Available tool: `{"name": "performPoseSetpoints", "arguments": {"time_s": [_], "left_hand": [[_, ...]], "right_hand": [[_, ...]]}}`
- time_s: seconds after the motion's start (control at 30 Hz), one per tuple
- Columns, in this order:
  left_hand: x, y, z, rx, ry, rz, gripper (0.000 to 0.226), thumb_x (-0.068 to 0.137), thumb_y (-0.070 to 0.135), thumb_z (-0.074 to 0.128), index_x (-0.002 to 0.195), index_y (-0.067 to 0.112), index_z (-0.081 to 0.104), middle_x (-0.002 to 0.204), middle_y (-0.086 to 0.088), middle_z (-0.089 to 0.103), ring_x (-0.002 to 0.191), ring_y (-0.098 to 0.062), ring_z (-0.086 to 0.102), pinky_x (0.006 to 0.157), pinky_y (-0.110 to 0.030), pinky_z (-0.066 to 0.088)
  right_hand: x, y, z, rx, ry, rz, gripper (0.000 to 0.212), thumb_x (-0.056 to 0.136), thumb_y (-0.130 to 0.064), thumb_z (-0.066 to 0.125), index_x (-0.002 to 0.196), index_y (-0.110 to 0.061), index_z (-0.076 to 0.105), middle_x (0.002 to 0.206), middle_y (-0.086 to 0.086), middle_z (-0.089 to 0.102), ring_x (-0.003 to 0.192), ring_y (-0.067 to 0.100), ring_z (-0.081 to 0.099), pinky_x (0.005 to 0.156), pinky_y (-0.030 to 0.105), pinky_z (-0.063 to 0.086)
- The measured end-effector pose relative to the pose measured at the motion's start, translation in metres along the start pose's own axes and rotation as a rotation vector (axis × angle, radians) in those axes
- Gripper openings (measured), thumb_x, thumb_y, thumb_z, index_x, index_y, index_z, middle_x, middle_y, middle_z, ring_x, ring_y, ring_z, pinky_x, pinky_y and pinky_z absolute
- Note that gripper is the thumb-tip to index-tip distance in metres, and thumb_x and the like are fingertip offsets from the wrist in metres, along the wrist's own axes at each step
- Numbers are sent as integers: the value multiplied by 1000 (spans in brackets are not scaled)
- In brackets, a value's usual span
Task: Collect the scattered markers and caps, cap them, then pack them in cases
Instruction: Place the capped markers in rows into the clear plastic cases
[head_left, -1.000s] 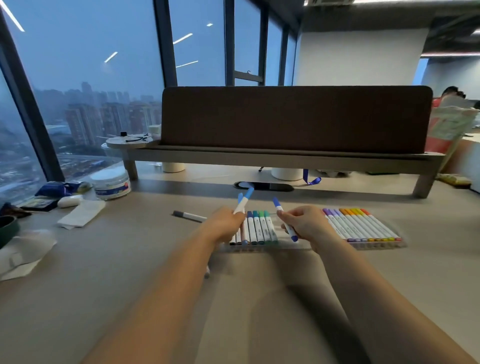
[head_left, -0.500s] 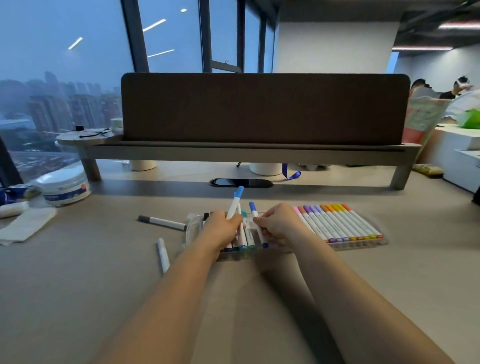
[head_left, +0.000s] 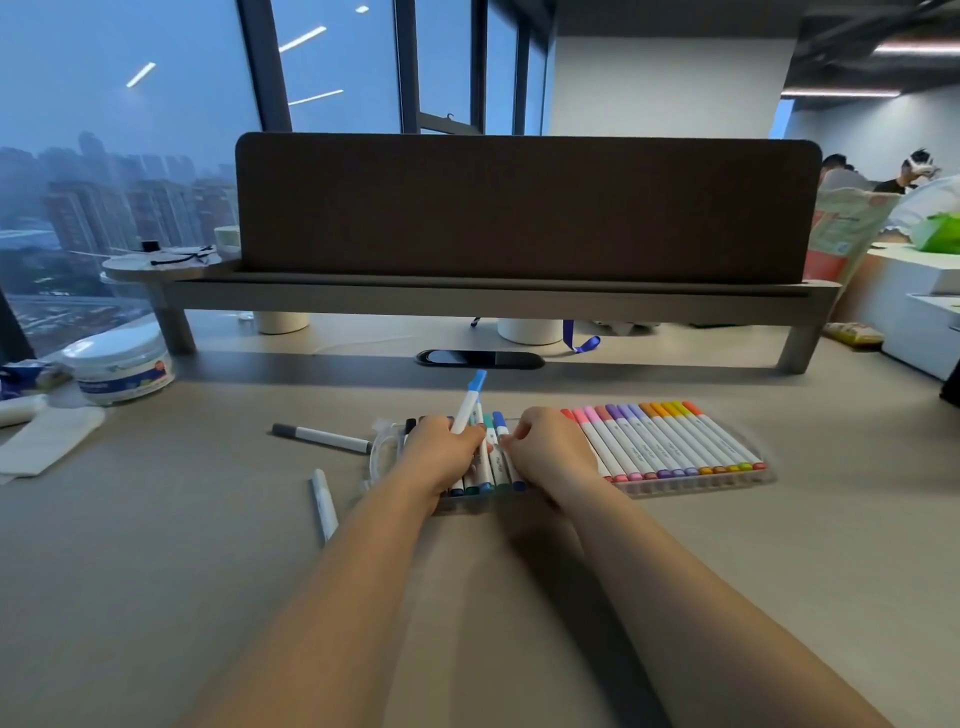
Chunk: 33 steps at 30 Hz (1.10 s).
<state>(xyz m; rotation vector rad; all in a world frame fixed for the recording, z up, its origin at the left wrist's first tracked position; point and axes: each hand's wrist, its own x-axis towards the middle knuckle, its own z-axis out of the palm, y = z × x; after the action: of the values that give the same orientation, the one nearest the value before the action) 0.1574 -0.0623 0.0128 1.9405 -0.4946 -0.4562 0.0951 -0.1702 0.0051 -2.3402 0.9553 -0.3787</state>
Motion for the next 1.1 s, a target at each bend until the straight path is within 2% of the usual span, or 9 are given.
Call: {"name": "performPoseSetpoints", "arguments": {"time_s": [0.1, 0.2, 0.33, 0.43, 0.53, 0.63, 0.7, 0.87, 1.1], "left_hand": [[-3, 2, 0, 10, 7, 14, 25, 97, 29, 50, 107, 9, 61, 87, -7, 67, 70, -14, 60, 59, -24, 49], [-5, 2, 1, -9, -11, 30, 26, 96, 29, 52, 108, 9, 63, 92, -10, 69, 80, -21, 66, 67, -29, 54], [-7, 5, -1, -57, -27, 23, 26, 95, 30, 54, 109, 10, 62, 88, -8, 67, 76, -18, 65, 60, -27, 53], [-9, 7, 0, -73, -28, 41, 24, 94, 30, 56, 108, 11, 62, 83, -4, 62, 69, -12, 57, 54, -21, 43], [-11, 9, 0, -61, -62, 72, 20, 94, 28, 56, 105, 13, 61, 83, -2, 60, 70, -10, 54, 56, -20, 42], [-9, 9, 1, -65, -78, 87, 24, 93, 31, 57, 106, 11, 64, 86, -4, 62, 72, -14, 52, 66, -27, 47], [-8, 11, 1, -91, -66, 79, 26, 96, 32, 52, 109, 12, 61, 88, 0, 63, 71, -12, 49, 64, -26, 43], [-8, 13, 2, -144, -17, 45, 31, 102, 34, 35, 113, 13, 56, 91, 0, 61, 58, -5, 50, 47, -17, 40], [-6, 9, 5, -115, -4, 59, 34, 102, 34, 33, 115, 14, 57, 91, 2, 59, 78, -13, 53, 69, -29, 47]], "right_hand": [[-3, -1, 0, -75, 24, -64, 11, 94, -30, 55, 88, -20, 55, 82, 0, 58, 78, 17, 57, 69, 32, 51], [-4, 2, 1, -26, 33, -61, 13, 93, -32, 57, 85, -22, 56, 84, 0, 62, 80, 17, 60, 75, 35, 55], [-7, 3, -9, 235, 14, -50, 19, 96, -32, 53, 88, -17, 61, 79, -2, 61, 76, 13, 59, 59, 23, 48], [-11, -2, -21, 498, -25, -52, 28, 93, -41, 56, 87, -16, 67, 79, -3, 64, 75, 12, 55, 60, 22, 43], [-14, -3, -25, 515, -125, -3, 29, 88, -44, 63, 81, -17, 68, 73, -2, 62, 69, 10, 50, 60, 22, 39], [-12, -2, -29, 583, -161, 71, 23, 90, -36, 63, 87, -15, 70, 72, -1, 59, 63, 11, 42, 53, 21, 35], [-8, 0, -34, 623, -144, 134, 20, 91, -31, 60, 87, -13, 69, 72, 0, 57, 61, 10, 41, 51, 20, 35], [0, 8, -39, 456, -80, 179, 17, 94, -26, 58, 90, -13, 67, 76, 1, 61, 63, 10, 50, 55, 21, 42], [4, 9, -26, 271, -109, 95, 11, 92, -27, 62, 96, -17, 66, 85, 2, 67, 74, 13, 65, 60, 24, 54]]}}
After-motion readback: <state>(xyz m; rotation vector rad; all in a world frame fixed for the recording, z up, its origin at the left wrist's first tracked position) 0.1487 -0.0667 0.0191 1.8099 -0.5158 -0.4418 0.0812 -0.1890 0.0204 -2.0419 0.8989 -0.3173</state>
